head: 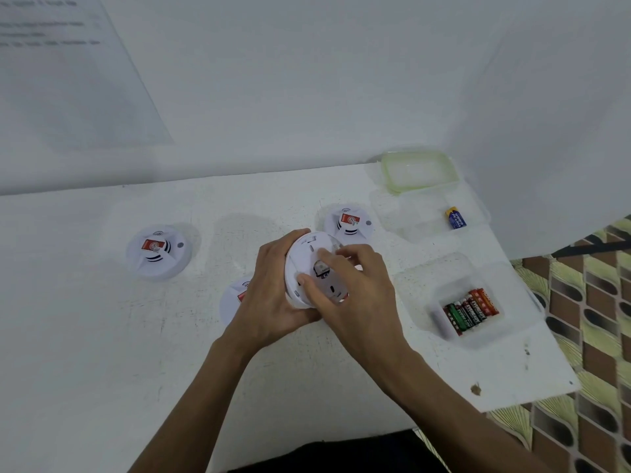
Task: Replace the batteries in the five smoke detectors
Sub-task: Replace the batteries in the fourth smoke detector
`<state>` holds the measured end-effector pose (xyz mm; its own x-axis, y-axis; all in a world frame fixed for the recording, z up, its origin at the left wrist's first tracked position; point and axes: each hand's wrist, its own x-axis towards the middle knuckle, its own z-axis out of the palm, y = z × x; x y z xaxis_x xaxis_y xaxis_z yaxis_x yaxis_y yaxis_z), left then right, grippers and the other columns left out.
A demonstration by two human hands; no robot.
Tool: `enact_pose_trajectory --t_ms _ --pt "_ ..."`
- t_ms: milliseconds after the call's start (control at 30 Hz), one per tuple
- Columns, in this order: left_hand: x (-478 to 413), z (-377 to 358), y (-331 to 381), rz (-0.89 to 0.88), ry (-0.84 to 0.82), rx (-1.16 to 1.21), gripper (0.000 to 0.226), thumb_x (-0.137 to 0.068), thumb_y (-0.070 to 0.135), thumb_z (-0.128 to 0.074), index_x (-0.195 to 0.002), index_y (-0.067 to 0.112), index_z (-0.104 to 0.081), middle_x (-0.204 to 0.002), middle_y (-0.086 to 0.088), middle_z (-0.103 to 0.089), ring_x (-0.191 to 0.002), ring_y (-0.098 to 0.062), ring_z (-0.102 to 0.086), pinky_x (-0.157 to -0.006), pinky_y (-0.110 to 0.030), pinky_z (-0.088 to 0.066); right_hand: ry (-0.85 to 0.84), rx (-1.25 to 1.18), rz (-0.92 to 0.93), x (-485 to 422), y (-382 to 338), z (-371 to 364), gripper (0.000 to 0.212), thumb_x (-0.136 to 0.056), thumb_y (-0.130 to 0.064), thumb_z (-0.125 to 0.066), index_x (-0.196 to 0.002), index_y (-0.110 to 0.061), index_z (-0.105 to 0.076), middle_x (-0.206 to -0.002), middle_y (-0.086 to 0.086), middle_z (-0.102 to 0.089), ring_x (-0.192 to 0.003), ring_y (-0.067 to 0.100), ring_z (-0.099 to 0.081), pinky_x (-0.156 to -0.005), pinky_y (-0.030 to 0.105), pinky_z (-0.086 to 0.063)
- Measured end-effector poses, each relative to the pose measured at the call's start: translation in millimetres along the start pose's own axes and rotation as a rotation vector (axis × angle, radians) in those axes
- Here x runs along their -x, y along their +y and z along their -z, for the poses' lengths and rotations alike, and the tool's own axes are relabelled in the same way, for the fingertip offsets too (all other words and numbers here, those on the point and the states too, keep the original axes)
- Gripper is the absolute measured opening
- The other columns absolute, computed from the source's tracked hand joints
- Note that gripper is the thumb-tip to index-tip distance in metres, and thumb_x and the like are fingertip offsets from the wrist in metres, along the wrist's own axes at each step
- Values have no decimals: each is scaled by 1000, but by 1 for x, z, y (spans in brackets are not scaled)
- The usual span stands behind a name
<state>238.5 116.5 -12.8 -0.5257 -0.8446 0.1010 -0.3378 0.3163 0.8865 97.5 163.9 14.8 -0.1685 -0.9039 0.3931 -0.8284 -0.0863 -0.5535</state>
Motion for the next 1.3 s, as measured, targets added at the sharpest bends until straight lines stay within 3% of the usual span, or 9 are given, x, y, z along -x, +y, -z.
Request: enact_pose_trajectory --t_ms 67,133,300,800,933,1067,1167,1233,1300 --pt "1 -2 -5 27 17 2 119 -51 93 -51 -138 18 -24 -143 12 -27 -131 1 -32 -110 -13 -24 16 -13 -14 1 -2 -1 42 -77 -45 -68 -106 -16 -72 -103 7 -62 -90 22 -59 -72 13 -37" --pt "3 -2 -3 -9 103 -99 98 -66 85 -48 -138 24 -27 -140 21 -28 -129 13 -27 -106 -6 -22 39 -20 -22 2 -4 -4 43 -77 -48 -62 -105 -16 -72 -103 8 -62 -90 21 -59 -75 6 -29" --pt "3 -2 -2 -79 196 -133 83 -72 80 -50 -139 38 -24 -140 37 -26 -131 6 -32 -105 -9 -27 106 -22 78 4 -1 -10 38 -78 -38 -71 -106 -12 -72 -108 10 -63 -96 22 -57 -78 17 -43" --pt "-4 1 -19 -27 88 -67 87 -69 77 -59 -141 47 -18 -149 6 -30 -137 -14 -32 -113 -37 -31 142 4 164 -1 9 -5 40 -80 -43 -72 -106 -12 -73 -104 11 -66 -90 22 -62 -73 21 -50" --pt "-2 -1 -17 -70 172 -169 90 -70 71 -61 -142 30 -24 -144 15 -30 -131 6 -30 -110 -15 -29 141 -1 102 4 1 -9 42 -81 -45 -64 -105 -13 -73 -103 13 -65 -89 25 -62 -71 23 -50" --pt "4 -6 -13 38 69 -27 74 -80 60 -59 -133 20 -26 -145 2 -27 -118 34 -19 -95 8 -16 134 -30 -4 5 -5 -12 43 -78 -49 -62 -102 -14 -72 -97 11 -65 -83 24 -62 -66 20 -46" --pt "7 -7 -17 75 37 -87 94 -53 98 -33 -126 39 -24 -133 31 -15 -116 31 -19 -92 10 -15 100 -22 -48 6 -8 -14 47 -78 -52 -58 -102 -14 -72 -96 11 -64 -83 22 -61 -65 18 -42" --pt "6 -6 -17 29 44 -146 95 -56 96 -35 -131 38 -23 -136 30 -19 -119 31 -19 -98 6 -17 77 -45 -61 6 -7 -13 46 -79 -52 -57 -104 -15 -71 -98 9 -63 -85 22 -61 -64 19 -45" --pt "5 -2 -18 1 138 -207 92 -68 74 -59 -141 29 -28 -144 15 -33 -129 18 -23 -107 -4 -21 32 -113 -49 5 -2 -11 43 -81 -50 -59 -108 -18 -70 -102 6 -61 -89 20 -60 -67 23 -51"
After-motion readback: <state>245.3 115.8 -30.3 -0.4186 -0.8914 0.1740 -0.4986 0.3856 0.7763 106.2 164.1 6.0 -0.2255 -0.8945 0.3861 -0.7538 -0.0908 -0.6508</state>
